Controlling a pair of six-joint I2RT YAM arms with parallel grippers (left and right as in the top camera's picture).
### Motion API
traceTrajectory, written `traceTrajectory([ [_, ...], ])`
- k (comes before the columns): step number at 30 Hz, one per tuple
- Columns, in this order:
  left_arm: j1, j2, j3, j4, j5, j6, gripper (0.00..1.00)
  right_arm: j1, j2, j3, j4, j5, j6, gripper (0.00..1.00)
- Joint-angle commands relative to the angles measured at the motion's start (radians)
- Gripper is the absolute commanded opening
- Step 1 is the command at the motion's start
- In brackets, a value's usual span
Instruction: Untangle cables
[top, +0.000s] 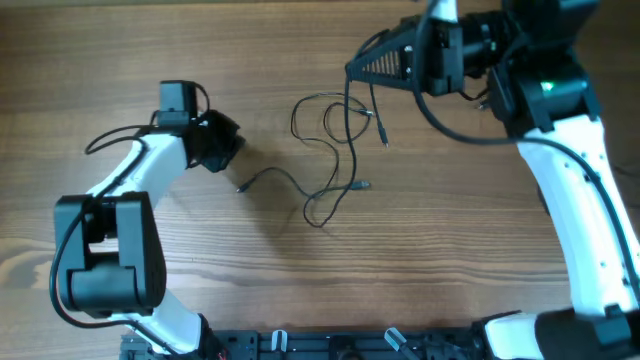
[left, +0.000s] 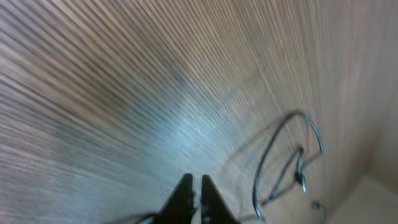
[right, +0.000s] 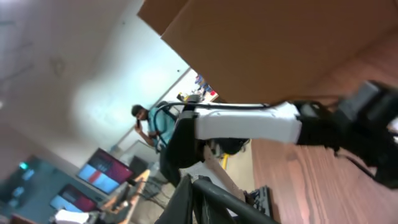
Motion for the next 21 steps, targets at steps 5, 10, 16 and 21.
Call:
traceTrajectory([
  [5,-0.080,0.005,0.001,-0.060,0.094,0.156,0.10,-0.006,0.275,-0.003,-0.493,0.369,-0.202,0.04],
  [10,-0.089,0.005,0.001,-0.128,0.004,0.156,0.11,0.028,0.310,-0.003,-1.000,1.049,-0.618,0.06],
  [16,-0.087,0.005,0.001,-0.192,-0.087,0.208,0.11,0.198,0.300,-0.055,-1.347,1.136,-0.816,0.07],
  [21,0.016,0.005,0.001,-0.321,-0.251,0.208,0.16,0.365,0.300,-0.240,-1.141,1.148,-0.601,0.16],
])
